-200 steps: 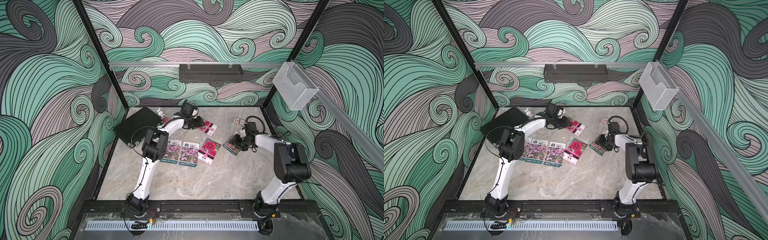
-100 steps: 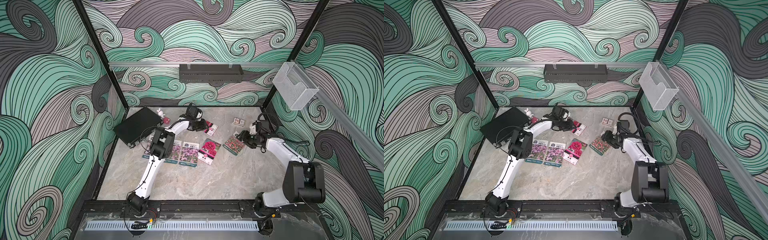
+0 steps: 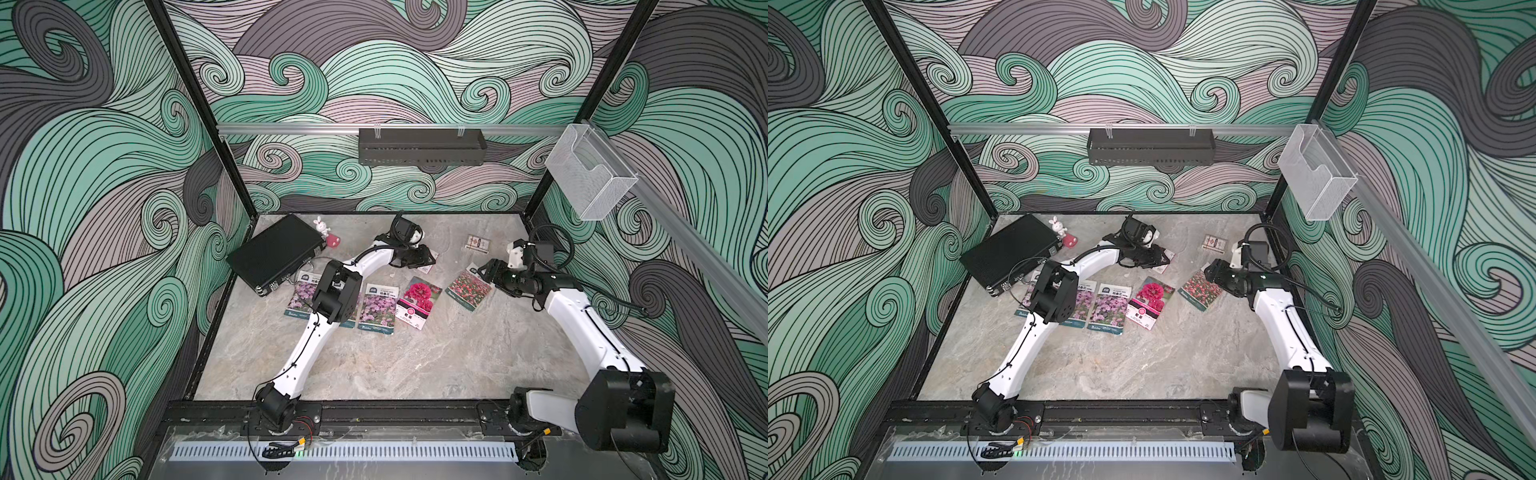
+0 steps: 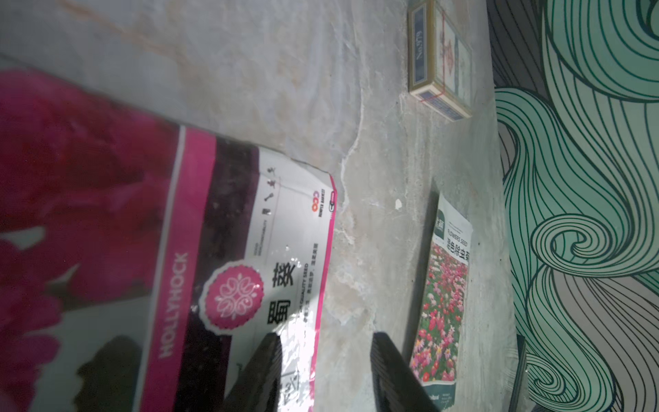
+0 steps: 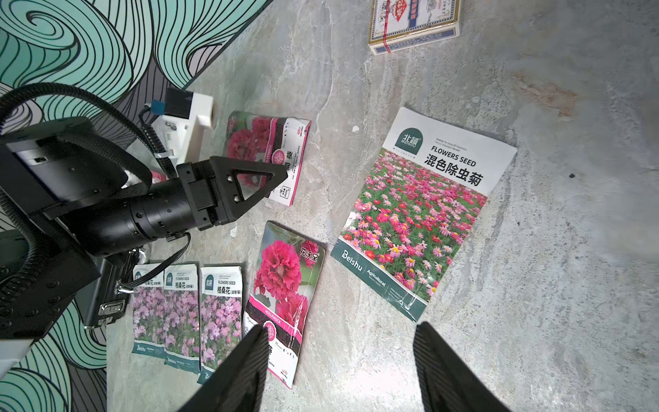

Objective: Arrange the seed packets in a row
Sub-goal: Move the seed packet to the center of the board.

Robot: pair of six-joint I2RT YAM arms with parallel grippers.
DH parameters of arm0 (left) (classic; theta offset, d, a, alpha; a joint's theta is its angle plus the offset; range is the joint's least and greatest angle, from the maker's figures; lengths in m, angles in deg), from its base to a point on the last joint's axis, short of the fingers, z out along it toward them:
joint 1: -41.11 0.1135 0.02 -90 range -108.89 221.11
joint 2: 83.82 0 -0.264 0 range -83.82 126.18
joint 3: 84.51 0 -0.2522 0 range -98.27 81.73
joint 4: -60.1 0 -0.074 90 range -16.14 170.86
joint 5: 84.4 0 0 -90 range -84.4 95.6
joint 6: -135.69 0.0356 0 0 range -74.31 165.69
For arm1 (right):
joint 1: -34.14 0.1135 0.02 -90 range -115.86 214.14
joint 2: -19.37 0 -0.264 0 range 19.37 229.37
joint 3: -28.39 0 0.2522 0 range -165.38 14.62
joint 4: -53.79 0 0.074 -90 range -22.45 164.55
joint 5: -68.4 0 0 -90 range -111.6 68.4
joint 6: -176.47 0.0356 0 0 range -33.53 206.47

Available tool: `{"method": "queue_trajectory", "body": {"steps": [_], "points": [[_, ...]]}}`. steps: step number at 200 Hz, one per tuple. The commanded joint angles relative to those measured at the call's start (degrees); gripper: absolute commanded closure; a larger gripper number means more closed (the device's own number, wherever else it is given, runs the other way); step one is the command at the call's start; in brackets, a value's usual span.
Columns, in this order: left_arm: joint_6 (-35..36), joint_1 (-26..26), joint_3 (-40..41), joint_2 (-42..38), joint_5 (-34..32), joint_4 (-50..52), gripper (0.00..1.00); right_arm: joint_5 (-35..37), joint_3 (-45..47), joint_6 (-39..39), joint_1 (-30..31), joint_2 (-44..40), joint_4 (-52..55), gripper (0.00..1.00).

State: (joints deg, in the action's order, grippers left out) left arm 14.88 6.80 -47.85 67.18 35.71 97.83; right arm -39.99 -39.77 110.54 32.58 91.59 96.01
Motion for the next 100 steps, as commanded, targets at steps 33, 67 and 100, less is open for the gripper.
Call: {"method": "queue_trajectory", "body": {"steps": [33,67,100], "points": [[1.45,-1.80,0.11,-5.27,0.50,0.43,0.57,1.58,0.59,-2.17,0.60,1.48,0.64,0.33],[3.01,-1.77,0.69,-9.92,-0.88,2.44,0.57,1.63,-0.23,-2.61,0.61,1.84,0.58,0.33],[8.34,-0.40,1.42,-14.15,-9.60,10.86,0.57,0.52,-0.62,-2.89,1.14,3.56,0.58,0.32]]}}
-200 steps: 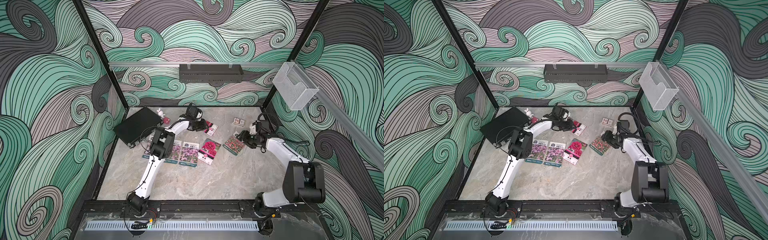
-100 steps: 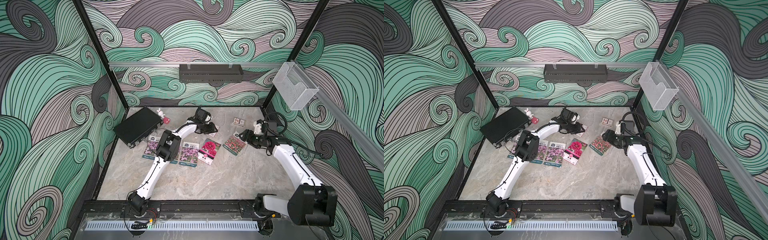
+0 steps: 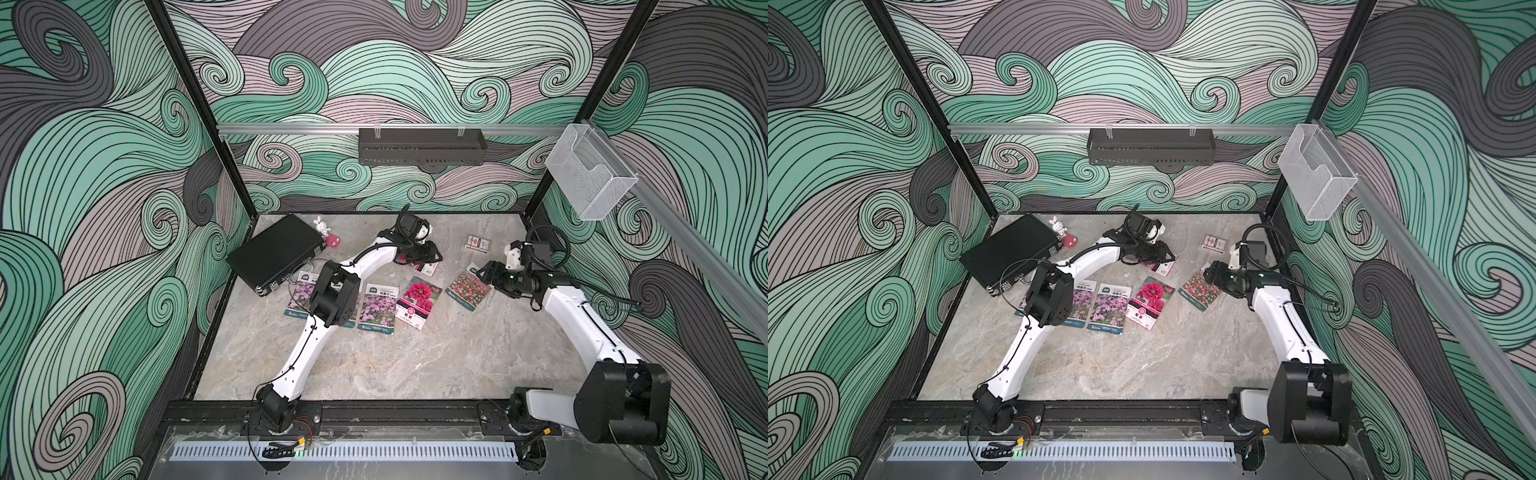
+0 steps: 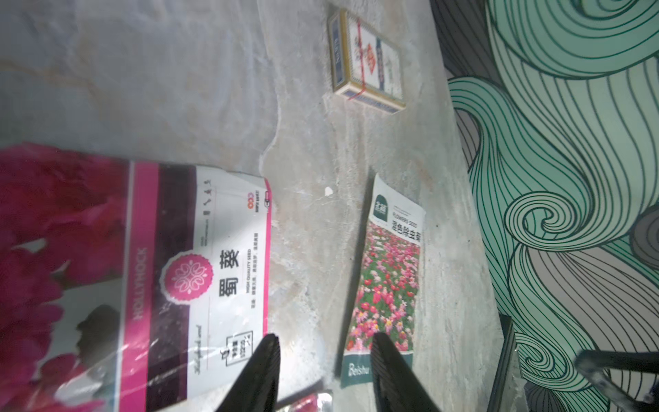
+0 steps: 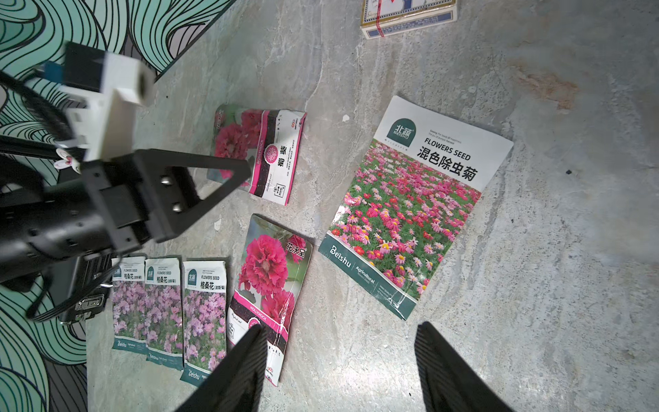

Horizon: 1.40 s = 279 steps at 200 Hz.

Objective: Arrange the seed packets in a row
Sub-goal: Move the seed packet to the center of the board.

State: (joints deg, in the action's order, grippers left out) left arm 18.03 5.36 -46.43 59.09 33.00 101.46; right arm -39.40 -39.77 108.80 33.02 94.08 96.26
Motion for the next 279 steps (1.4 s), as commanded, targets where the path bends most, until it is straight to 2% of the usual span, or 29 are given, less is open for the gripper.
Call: {"method": "queue_trajectory", "body": {"steps": [1,37,100,133,174,279], "points": [[5.40,1.13,0.09,-6.15,-7.12,7.44,0.57,-0.14,-0.62,-1.15,0.74,1.15,0.32,0.32],[9.24,3.94,4.60,-8.44,-14.10,11.26,0.57,0.32,-0.89,-1.21,2.86,2.69,-0.03,0.32],[11.22,7.97,3.99,-4.30,-16.76,11.16,0.57,1.27,-0.67,-0.56,7.65,3.66,-1.54,0.31],[11.07,9.25,4.07,-1.80,-15.69,8.86,0.57,1.15,-0.36,-0.56,8.64,4.55,-2.62,0.31],[7.49,11.03,4.97,0.12,-11.64,4.64,0.57,0.75,0.19,-0.54,9.12,5.50,-3.75,0.31],[4.30,9.51,3.61,4.41,-7.16,2.21,0.57,1.67,1.27,-1.28,9.20,4.87,-4.28,0.30]]}}
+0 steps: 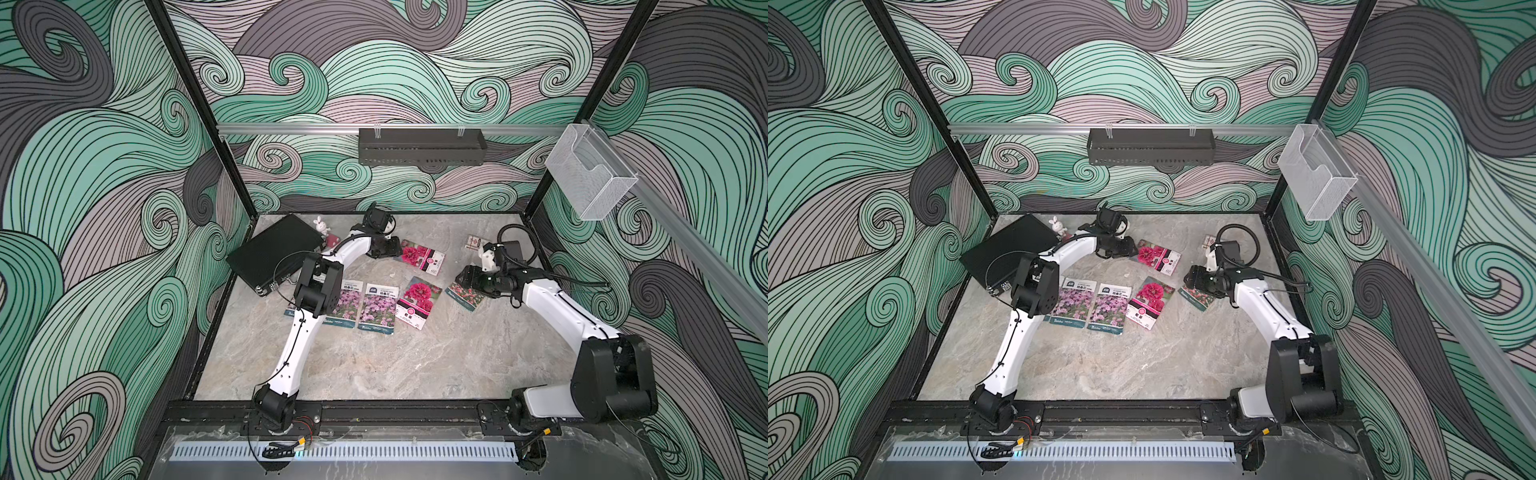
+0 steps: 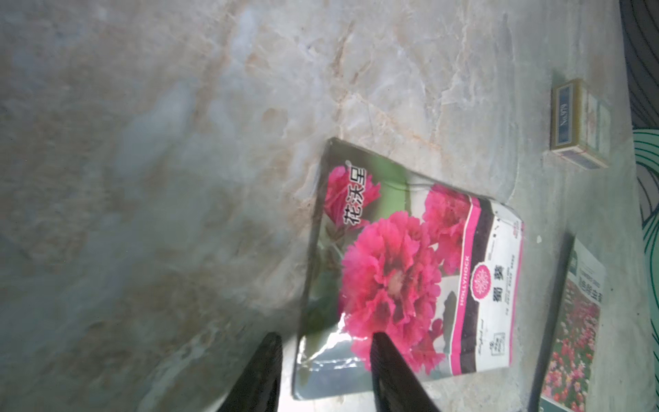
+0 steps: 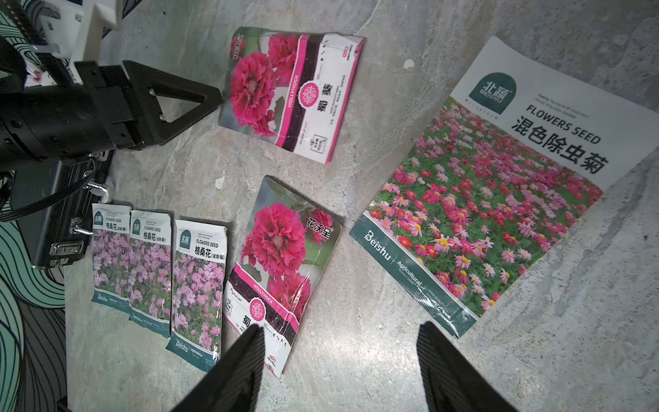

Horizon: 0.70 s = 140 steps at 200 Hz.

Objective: Arrange the seed packets in a row
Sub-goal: Move the seed packet to the center of the board.

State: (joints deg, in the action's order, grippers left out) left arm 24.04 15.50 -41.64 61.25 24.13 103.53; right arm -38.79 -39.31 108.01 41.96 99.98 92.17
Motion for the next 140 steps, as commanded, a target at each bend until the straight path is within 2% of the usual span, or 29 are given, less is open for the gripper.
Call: {"method": "queue_trajectory", "body": {"steps": [1,52,86,110,140], "points": [[-1.77,-0.65,-1.26,2.28,1.79,0.08,0.57,1.08,0.78,-0.47,0.22,-1.05,-0.19,0.30],[-2.94,-4.61,-6.37,5.16,6.96,-3.29,0.57,0.74,1.71,-0.45,0.27,-1.62,-0.21,0.30],[-5.96,-5.44,-10.43,5.63,10.35,-6.37,0.56,1.66,2.44,-1.11,0.27,-3.00,0.10,0.29],[-5.65,-5.26,-10.64,0.99,10.06,-5.96,0.56,1.38,2.29,-1.56,0.39,-3.19,0.11,0.29],[-5.34,-2.49,-7.41,-10.38,7.89,-3.98,0.56,2.54,-1.16,-2.52,3.08,-1.92,0.76,0.29]]}}
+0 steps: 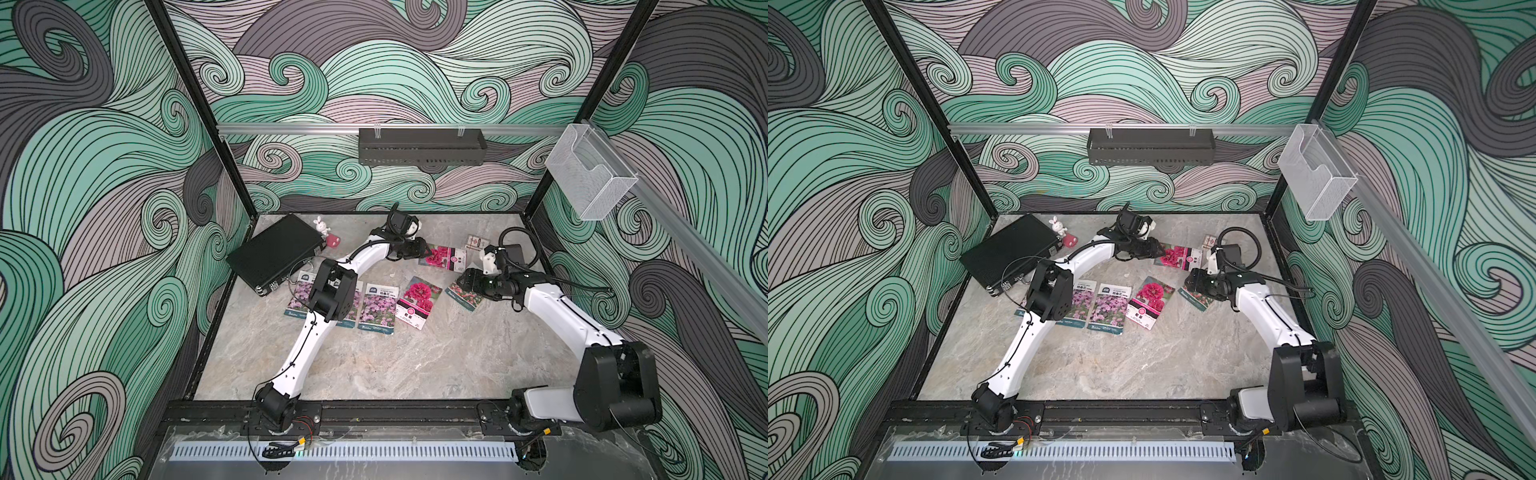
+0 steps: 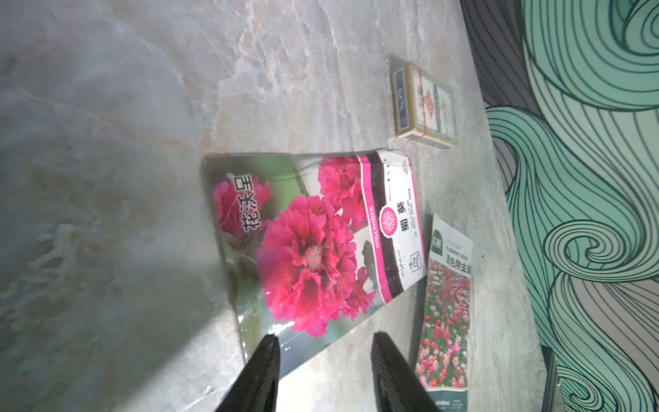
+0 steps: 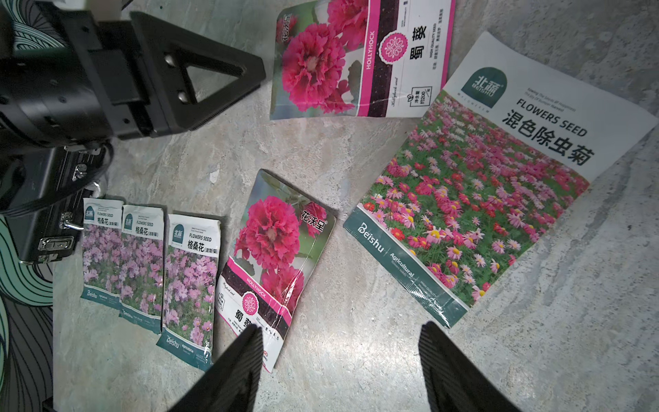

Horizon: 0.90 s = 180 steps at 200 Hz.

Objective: Arrange the seed packets in a row
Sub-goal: Move the seed packet to the center of the board.

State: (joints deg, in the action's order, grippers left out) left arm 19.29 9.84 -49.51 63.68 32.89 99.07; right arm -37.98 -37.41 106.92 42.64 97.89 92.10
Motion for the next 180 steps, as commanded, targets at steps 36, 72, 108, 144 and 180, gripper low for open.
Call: {"method": "queue_trajectory", "body": {"steps": [36,72,108,144,180], "points": [[1.41,8.90,6.23,-26.41,-7.44,14.14,0.55,1.70,-8.90,0.38,10.36,3.92,0.53,0.28],[4.71,10.63,28.71,-44.40,-18.05,20.96,0.56,0.81,-11.81,2.82,21.10,9.66,-1.79,0.28],[5.46,10.68,49.45,-62.31,-25.36,23.19,0.56,0.43,-14.77,2.35,30.22,14.42,-1.14,0.28],[3.80,10.74,62.78,-74.00,-26.81,26.53,0.56,-0.22,-13.00,2.32,34.05,15.91,-1.75,0.27],[-1.36,10.72,70.99,-74.97,-21.64,27.66,0.57,0.94,-11.03,2.63,34.71,15.53,-3.24,0.27]]}}
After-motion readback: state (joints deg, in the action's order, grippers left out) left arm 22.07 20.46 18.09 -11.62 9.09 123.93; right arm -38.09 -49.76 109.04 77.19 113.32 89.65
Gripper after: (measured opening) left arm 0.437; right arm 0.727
